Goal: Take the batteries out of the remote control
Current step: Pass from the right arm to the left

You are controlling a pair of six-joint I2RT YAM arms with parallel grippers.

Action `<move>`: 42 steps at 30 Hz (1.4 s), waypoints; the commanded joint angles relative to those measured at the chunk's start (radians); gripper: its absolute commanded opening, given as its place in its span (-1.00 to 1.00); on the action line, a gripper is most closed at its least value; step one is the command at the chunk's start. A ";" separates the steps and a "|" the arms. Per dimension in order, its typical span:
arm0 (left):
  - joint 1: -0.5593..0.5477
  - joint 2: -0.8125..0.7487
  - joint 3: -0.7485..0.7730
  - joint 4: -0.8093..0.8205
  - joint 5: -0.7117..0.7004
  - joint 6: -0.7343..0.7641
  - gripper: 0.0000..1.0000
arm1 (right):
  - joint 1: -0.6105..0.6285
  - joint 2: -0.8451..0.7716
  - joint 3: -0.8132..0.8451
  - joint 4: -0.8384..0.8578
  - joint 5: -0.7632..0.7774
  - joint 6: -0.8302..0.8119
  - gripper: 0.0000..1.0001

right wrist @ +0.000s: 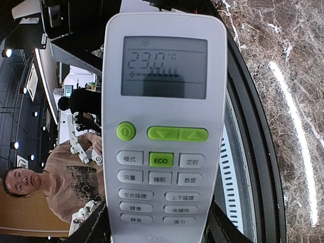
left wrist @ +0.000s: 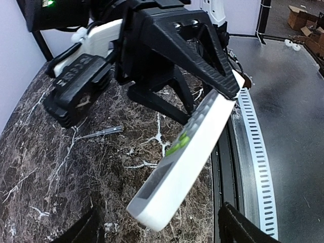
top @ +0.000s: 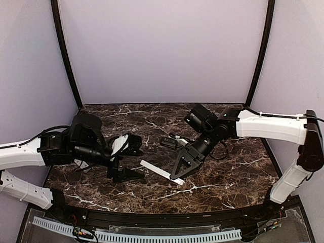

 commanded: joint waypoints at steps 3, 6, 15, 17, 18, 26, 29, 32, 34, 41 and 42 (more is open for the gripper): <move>-0.083 -0.001 0.005 -0.103 -0.055 0.051 0.37 | 0.010 0.040 0.070 -0.079 -0.062 -0.099 -0.33; -0.111 0.003 0.005 -0.098 -0.095 0.069 0.27 | 0.011 0.048 0.068 -0.084 -0.078 -0.108 -0.33; -0.141 -0.013 -0.009 -0.014 -0.161 0.105 0.25 | 0.021 0.058 0.051 -0.104 -0.098 -0.129 -0.34; -0.151 -0.010 -0.010 -0.003 -0.174 0.105 0.25 | 0.025 0.063 0.050 -0.112 -0.105 -0.136 -0.34; -0.154 -0.008 -0.010 0.001 -0.180 0.104 0.27 | 0.025 0.067 0.051 -0.117 -0.105 -0.142 -0.34; -0.175 0.007 -0.004 0.021 -0.211 0.080 0.17 | 0.032 0.088 0.052 -0.118 -0.110 -0.156 -0.39; -0.185 0.023 0.009 0.001 -0.219 0.082 0.03 | 0.032 0.094 0.058 -0.114 -0.121 -0.159 -0.39; -0.203 0.035 0.016 -0.027 -0.231 0.093 -0.01 | 0.034 0.097 0.069 -0.116 -0.122 -0.163 -0.39; -0.211 0.040 0.021 -0.040 -0.241 0.102 -0.05 | 0.034 0.100 0.072 -0.121 -0.124 -0.168 -0.39; -0.220 0.037 0.027 -0.058 -0.255 0.104 -0.23 | 0.033 0.097 0.063 -0.121 -0.125 -0.171 -0.40; -0.220 0.041 0.032 -0.062 -0.254 0.102 -0.26 | 0.035 0.096 0.063 -0.121 -0.127 -0.172 -0.40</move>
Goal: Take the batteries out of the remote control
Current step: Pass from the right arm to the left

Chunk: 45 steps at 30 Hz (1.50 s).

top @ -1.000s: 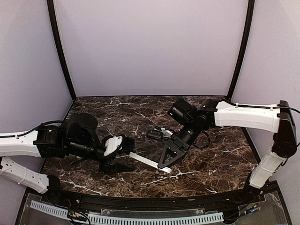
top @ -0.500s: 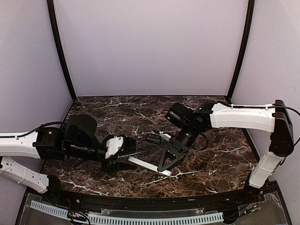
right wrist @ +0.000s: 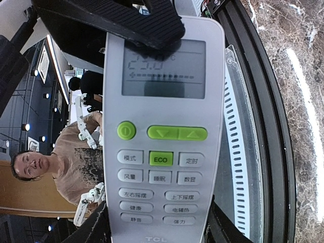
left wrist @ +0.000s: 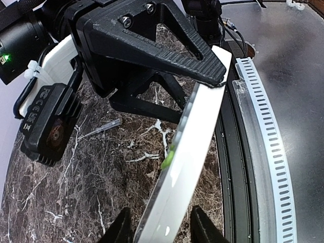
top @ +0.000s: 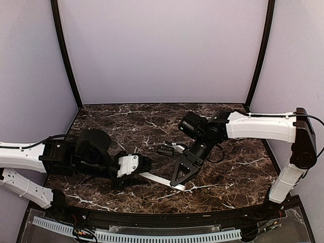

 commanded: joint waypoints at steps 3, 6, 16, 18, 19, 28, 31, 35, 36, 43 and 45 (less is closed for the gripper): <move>-0.014 0.013 0.046 -0.073 -0.015 -0.008 -0.30 | 0.010 0.005 0.020 0.009 -0.042 -0.021 -0.40; -0.019 0.029 0.064 -0.101 -0.030 -0.004 -0.41 | 0.010 0.013 0.019 0.010 -0.046 -0.023 -0.40; -0.035 0.018 0.065 -0.141 -0.040 0.002 -0.69 | 0.011 0.026 0.021 0.024 -0.034 -0.022 -0.34; -0.037 0.020 0.065 -0.146 -0.033 -0.009 -0.79 | 0.010 0.028 0.017 0.052 -0.029 -0.010 -0.25; -0.037 0.021 0.065 -0.147 -0.029 -0.015 -0.85 | 0.010 0.027 0.014 0.061 -0.027 -0.001 -0.14; -0.036 -0.024 0.008 -0.057 -0.055 -0.223 -1.00 | -0.050 -0.044 -0.067 0.334 0.001 0.172 0.84; -0.034 -0.057 -0.014 -0.051 -0.108 -0.317 -1.00 | -0.098 -0.101 -0.132 0.477 0.020 0.269 0.91; 0.016 -0.079 -0.024 -0.070 -0.029 -0.457 -1.00 | -0.184 -0.186 -0.229 0.680 0.068 0.401 0.92; 0.056 -0.081 -0.027 -0.069 0.033 -0.485 -1.00 | -0.204 -0.206 -0.249 0.720 0.089 0.425 0.92; 0.234 -0.061 -0.018 0.004 0.372 -0.695 -1.00 | -0.252 -0.311 -0.331 0.837 0.258 0.469 0.92; 0.259 -0.055 -0.017 0.045 0.479 -0.746 -1.00 | -0.241 -0.345 -0.356 0.858 0.297 0.475 0.92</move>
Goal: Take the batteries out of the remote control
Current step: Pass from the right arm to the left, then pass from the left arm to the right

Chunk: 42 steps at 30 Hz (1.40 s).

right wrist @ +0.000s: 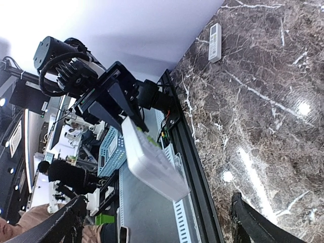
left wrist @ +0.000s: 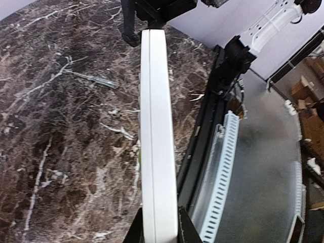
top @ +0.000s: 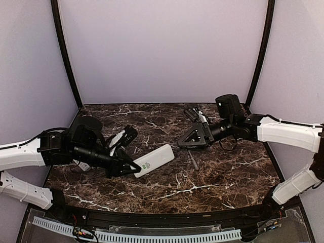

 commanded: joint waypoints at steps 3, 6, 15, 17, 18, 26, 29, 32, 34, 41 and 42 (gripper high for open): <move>0.056 0.005 -0.001 0.166 0.350 -0.230 -1.00 | 0.054 -0.090 -0.049 0.111 0.177 0.022 0.93; 0.062 0.009 -0.002 0.207 0.424 -0.272 -1.00 | 0.081 -0.107 -0.072 0.143 0.190 0.043 0.91; 0.082 0.033 0.007 0.204 0.477 -0.359 -1.00 | 0.164 -0.111 -0.066 0.197 0.104 0.101 0.60; 0.084 0.035 0.010 0.205 0.477 -0.362 -1.00 | 0.170 -0.109 -0.068 0.198 0.094 0.110 0.49; 0.086 0.036 0.012 0.204 0.475 -0.367 -1.00 | 0.173 -0.109 -0.070 0.198 0.085 0.113 0.45; 0.088 0.068 0.035 0.259 0.473 -0.428 -1.00 | 0.187 -0.126 -0.082 0.187 0.076 0.125 -0.27; 0.089 0.076 0.044 0.259 0.465 -0.430 -1.00 | 0.188 -0.130 -0.088 0.202 0.076 0.134 -0.60; 0.089 0.081 0.046 0.284 0.453 -0.443 -0.98 | 0.188 -0.136 -0.098 0.234 0.089 0.152 -0.90; 0.090 0.074 0.043 0.303 0.417 -0.455 -0.89 | 0.188 -0.143 -0.111 0.276 0.107 0.177 -1.00; 0.090 -0.004 -0.018 0.491 0.153 -0.559 0.48 | 0.190 -0.193 -0.176 0.532 0.257 0.305 -1.00; 0.090 -0.017 -0.030 0.508 0.132 -0.568 0.53 | 0.191 -0.198 -0.178 0.554 0.285 0.312 -1.00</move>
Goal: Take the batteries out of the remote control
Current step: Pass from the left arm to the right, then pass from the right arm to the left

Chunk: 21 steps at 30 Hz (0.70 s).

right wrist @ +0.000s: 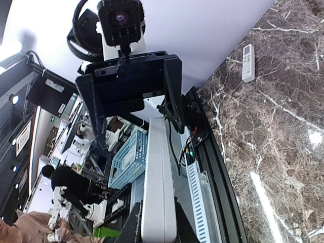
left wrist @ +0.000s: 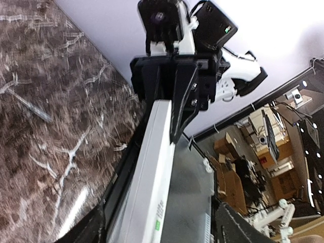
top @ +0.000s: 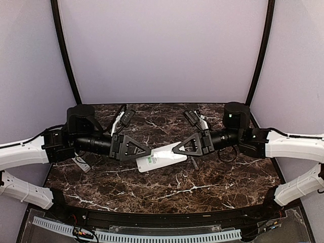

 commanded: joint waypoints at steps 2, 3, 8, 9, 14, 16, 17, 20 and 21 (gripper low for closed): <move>0.004 -0.086 -0.052 0.200 -0.235 -0.102 0.64 | 0.011 -0.049 -0.011 0.233 0.179 0.082 -1.00; 0.004 -0.091 -0.060 0.229 -0.251 -0.109 0.67 | 0.013 -0.049 -0.005 0.243 0.201 0.081 -1.00; 0.003 -0.103 -0.077 0.251 -0.290 -0.138 0.78 | 0.014 -0.033 0.018 0.326 0.256 0.096 -1.00; 0.004 -0.113 -0.084 0.246 -0.305 -0.140 0.80 | 0.014 -0.029 0.023 0.338 0.260 0.100 -1.00; 0.004 -0.144 -0.102 0.250 -0.326 -0.155 0.85 | 0.018 -0.013 0.056 0.324 0.259 0.086 -1.00; 0.004 -0.140 -0.103 0.256 -0.321 -0.167 0.84 | 0.020 -0.011 0.058 0.326 0.258 0.085 -1.00; 0.004 -0.135 -0.104 0.261 -0.311 -0.170 0.84 | 0.022 -0.010 0.059 0.330 0.256 0.087 -1.00; 0.003 -0.120 -0.103 0.292 -0.295 -0.181 0.70 | 0.028 -0.007 0.064 0.320 0.254 0.086 -1.00; 0.004 -0.114 -0.102 0.299 -0.289 -0.183 0.65 | 0.030 -0.008 0.066 0.312 0.260 0.086 -1.00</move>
